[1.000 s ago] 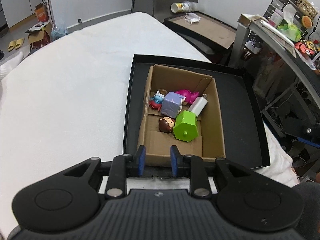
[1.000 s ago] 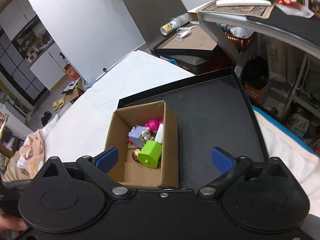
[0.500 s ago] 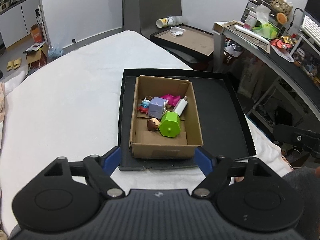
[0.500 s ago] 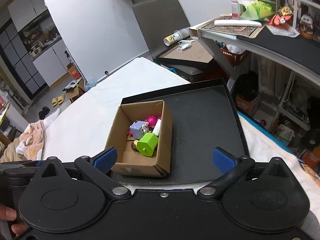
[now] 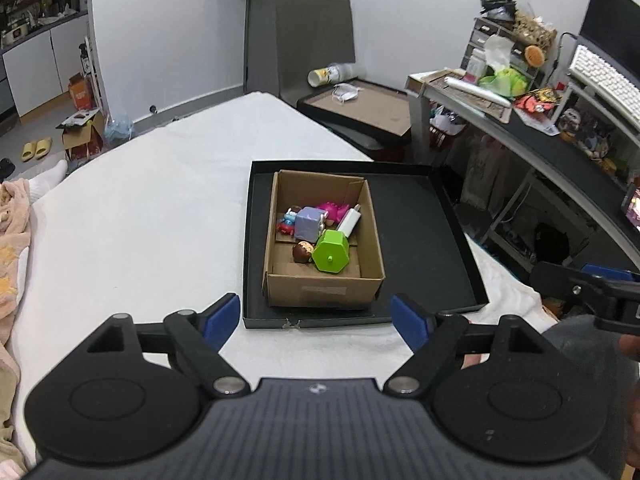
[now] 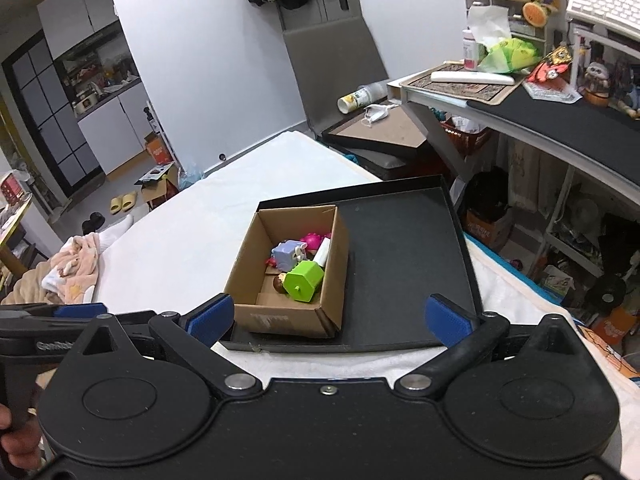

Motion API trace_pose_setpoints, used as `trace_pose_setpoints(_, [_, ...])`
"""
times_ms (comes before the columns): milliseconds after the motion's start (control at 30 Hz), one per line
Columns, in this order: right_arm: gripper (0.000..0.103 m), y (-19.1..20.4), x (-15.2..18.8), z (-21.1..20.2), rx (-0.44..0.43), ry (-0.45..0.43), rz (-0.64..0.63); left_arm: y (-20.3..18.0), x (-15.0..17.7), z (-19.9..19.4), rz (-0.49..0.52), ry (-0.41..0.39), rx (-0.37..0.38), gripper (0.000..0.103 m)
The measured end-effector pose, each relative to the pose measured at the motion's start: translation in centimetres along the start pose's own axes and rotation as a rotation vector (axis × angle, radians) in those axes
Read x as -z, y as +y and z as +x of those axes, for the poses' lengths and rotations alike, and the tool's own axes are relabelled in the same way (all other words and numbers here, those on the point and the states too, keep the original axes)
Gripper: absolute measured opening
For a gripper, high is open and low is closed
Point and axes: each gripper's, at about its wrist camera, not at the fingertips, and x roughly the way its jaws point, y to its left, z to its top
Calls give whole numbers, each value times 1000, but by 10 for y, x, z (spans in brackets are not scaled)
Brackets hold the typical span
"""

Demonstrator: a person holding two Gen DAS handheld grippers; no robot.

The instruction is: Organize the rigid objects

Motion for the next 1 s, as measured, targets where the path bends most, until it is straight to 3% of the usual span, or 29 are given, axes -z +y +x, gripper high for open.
trace_pose_setpoints(233, [103,2,11,-26,46,-40,-4,-6,14,-26,17,-47,17,83])
trace_pose_setpoints(333, [103,4,13,-36,64,-61,2,-8,19,-38,33,-71,-13,83])
trace_pose_setpoints(467, [103,6,18,-47,78,-73,6,-7,27,-55,39,-107,24,85])
trace_pose_setpoints(600, [103,13,26,-58,53,-104,10,-8,38,-62,56,-91,15,87])
trace_pose_setpoints(733, [103,25,32,-66,87,-111,-38,-2,44,-70,40,-101,-12,88])
trace_pose_setpoints(1000, [103,39,38,-77,59,-113,-47,6,49,-89,21,-142,-8,90])
